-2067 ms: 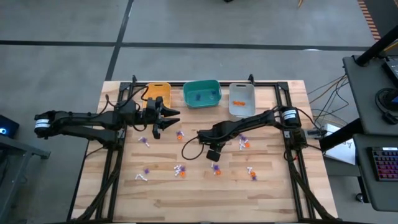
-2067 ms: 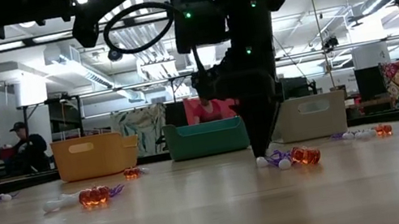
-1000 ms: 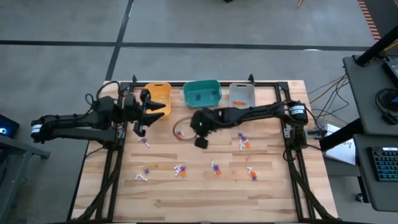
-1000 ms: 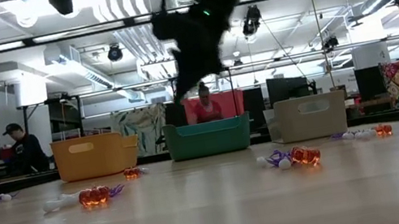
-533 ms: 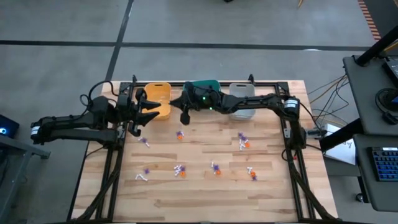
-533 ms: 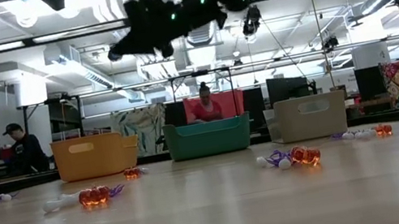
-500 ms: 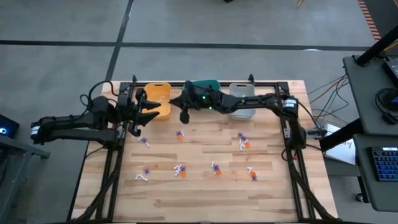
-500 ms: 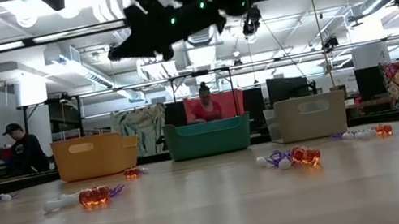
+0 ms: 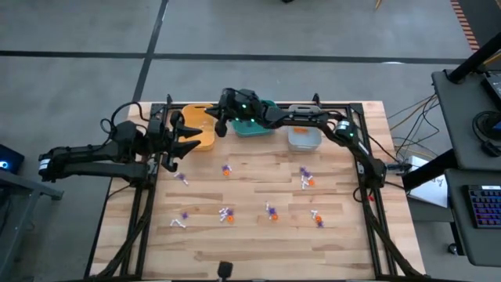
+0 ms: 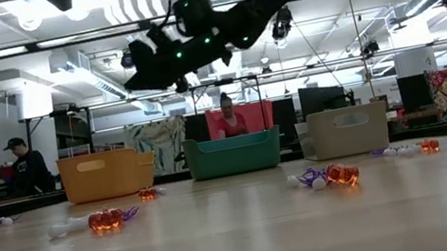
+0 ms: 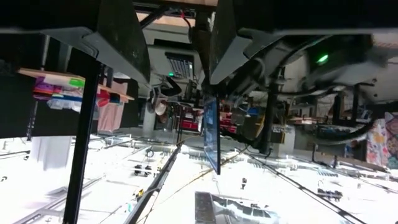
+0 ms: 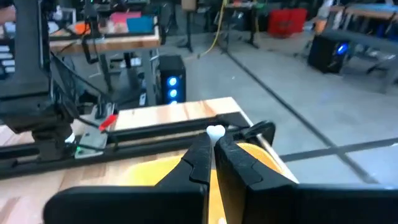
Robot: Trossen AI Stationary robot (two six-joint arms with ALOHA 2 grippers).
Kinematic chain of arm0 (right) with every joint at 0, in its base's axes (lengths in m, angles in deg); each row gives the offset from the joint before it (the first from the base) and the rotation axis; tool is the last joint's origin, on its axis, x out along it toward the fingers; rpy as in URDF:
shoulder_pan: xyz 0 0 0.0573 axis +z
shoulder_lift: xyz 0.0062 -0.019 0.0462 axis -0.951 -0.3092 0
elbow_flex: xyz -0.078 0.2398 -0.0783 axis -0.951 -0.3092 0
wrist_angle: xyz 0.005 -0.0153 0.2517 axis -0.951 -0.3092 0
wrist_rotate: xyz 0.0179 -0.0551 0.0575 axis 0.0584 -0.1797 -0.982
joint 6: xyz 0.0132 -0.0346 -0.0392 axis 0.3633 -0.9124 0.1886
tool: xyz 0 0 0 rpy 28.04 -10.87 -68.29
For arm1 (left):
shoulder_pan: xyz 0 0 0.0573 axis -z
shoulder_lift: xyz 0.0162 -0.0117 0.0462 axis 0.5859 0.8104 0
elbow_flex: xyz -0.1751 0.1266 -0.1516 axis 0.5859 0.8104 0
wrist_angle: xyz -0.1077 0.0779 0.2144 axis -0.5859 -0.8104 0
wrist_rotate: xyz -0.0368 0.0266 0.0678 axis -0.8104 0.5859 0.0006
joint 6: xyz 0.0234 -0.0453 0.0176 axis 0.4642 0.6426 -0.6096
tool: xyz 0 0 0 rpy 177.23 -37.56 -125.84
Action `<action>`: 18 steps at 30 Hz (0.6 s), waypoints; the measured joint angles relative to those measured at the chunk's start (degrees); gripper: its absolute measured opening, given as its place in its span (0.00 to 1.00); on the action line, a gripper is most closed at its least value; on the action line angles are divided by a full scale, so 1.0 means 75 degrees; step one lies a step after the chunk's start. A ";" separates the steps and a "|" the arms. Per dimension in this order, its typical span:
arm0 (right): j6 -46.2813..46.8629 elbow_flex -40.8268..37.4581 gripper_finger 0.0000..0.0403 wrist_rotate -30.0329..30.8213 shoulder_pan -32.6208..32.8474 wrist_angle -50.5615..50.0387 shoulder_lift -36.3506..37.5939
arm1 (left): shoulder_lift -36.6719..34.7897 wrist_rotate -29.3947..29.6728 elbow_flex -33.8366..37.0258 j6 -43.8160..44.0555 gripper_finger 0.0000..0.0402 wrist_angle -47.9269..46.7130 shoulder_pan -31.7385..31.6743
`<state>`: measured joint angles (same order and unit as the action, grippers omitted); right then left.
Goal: Sort Halloween decoration
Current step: Put the white bone toy into the yellow bin
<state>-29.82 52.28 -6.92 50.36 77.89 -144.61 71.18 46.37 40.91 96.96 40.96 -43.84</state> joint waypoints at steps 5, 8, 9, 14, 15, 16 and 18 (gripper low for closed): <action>-0.0198 0.1523 0.02 -0.0047 -0.0121 -0.1768 -0.0873 | -0.0100 0.0101 0.0001 -0.0029 0.37 0.0010 -0.0002; -0.0387 0.2261 0.02 -0.0056 -0.0136 -0.2553 -0.1264 | -0.0157 0.0107 0.0004 -0.0029 0.37 -0.0011 -0.0002; -0.0411 0.2462 0.02 -0.0057 -0.0146 -0.2802 -0.1355 | -0.0162 0.0112 0.0004 -0.0035 0.37 -0.0022 -0.0002; -0.0469 0.3070 0.02 -0.0001 -0.0202 -0.3653 -0.1744 | -0.0174 0.0117 0.0004 -0.0170 0.37 -0.0051 -0.0001; -0.0462 0.3092 0.02 0.0007 -0.0206 -0.3695 -0.1788 | -0.0174 0.0121 0.0004 -0.0201 0.37 -0.0052 -0.0002; -0.0460 0.3100 0.02 0.0009 -0.0205 -0.3732 -0.1806 | -0.0173 0.0124 0.0004 -0.0217 0.37 -0.0054 -0.0002; -0.0456 0.3081 0.02 0.0004 -0.0192 -0.3724 -0.1838 | -0.0165 0.0143 0.0004 -0.0227 0.37 -0.0055 -0.0002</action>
<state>-33.25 75.39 -6.89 48.92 49.96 -158.39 69.94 47.44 40.94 95.26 40.54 -43.86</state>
